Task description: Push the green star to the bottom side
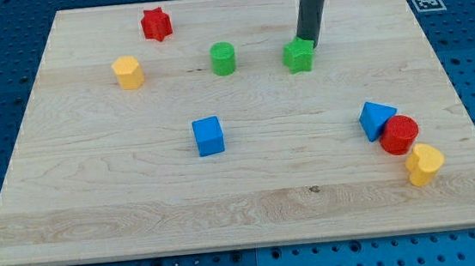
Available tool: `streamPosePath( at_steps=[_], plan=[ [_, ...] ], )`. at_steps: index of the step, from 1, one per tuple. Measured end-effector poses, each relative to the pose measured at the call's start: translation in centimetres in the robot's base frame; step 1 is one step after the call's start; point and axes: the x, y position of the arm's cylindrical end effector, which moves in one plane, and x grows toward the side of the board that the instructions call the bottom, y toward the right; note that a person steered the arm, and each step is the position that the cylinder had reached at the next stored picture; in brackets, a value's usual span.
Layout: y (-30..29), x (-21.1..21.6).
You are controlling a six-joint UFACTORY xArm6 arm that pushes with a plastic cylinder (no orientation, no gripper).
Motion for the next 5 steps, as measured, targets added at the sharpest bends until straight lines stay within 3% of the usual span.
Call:
streamPosePath(
  at_steps=[5],
  plan=[
    [2.2,6.4]
  ],
)
